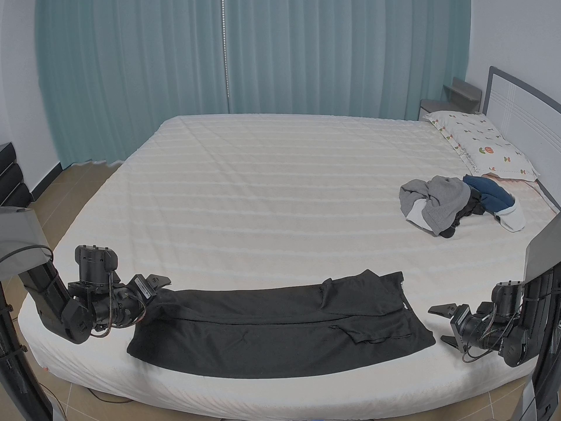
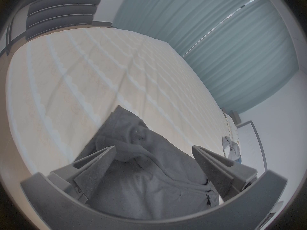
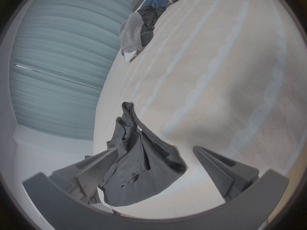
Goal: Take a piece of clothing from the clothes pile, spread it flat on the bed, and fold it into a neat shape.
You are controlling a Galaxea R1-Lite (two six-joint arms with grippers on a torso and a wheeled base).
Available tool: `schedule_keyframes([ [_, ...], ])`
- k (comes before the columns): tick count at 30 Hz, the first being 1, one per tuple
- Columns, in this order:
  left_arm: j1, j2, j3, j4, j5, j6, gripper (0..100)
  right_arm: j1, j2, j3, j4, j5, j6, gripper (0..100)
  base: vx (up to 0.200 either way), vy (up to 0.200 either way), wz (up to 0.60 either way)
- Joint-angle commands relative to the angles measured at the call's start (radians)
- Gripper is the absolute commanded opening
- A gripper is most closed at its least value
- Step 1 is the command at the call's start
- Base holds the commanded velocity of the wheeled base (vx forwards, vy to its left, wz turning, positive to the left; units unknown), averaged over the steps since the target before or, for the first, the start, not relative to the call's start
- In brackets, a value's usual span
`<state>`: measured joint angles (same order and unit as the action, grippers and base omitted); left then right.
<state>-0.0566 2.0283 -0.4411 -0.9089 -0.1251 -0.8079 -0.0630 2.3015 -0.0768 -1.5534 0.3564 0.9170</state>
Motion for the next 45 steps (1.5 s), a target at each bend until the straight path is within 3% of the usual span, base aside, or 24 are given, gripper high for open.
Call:
schedule_keyframes([
  [1,-0.052,-0.043,0.036,-0.001,0.007,-0.005,100,0.002,0.006,0.0,-0.01,0.0,-0.001,100,0.0,0.0,0.0],
  [14,-0.092,0.095,0.025,-0.007,0.013,-0.004,100,0.008,0.009,0.0,-0.01,-0.007,-0.001,100,0.0,0.0,0.0],
  [18,-0.091,0.125,0.031,-0.108,0.03,-0.008,100,0.009,0.009,0.0,-0.01,-0.008,-0.003,100,0.0,0.0,0.0],
  [23,-0.092,0.162,0.035,-0.223,0.032,-0.077,100,0.009,0.01,0.0,-0.01,-0.01,-0.003,100,0.0,0.0,0.0],
  [30,-0.077,0.213,0.044,-0.306,0.061,-0.053,100,0.009,0.016,0.002,-0.01,-0.01,-0.017,100,0.0,0.0,0.0],
  [35,-0.043,0.207,0.071,-0.311,0.076,0.079,100,0.009,0.016,0.002,-0.011,-0.011,-0.017,100,0.0,0.0,0.0],
  [39,-0.02,0.213,0.073,-0.311,0.151,0.17,100,0.009,0.016,0.002,-0.011,-0.011,-0.018,100,0.0,0.0,0.0],
  [45,0.017,0.199,0.124,-0.311,0.154,0.303,100,0.022,0.022,0.009,-0.011,-0.016,-0.026,100,0.0,0.0,0.0],
])
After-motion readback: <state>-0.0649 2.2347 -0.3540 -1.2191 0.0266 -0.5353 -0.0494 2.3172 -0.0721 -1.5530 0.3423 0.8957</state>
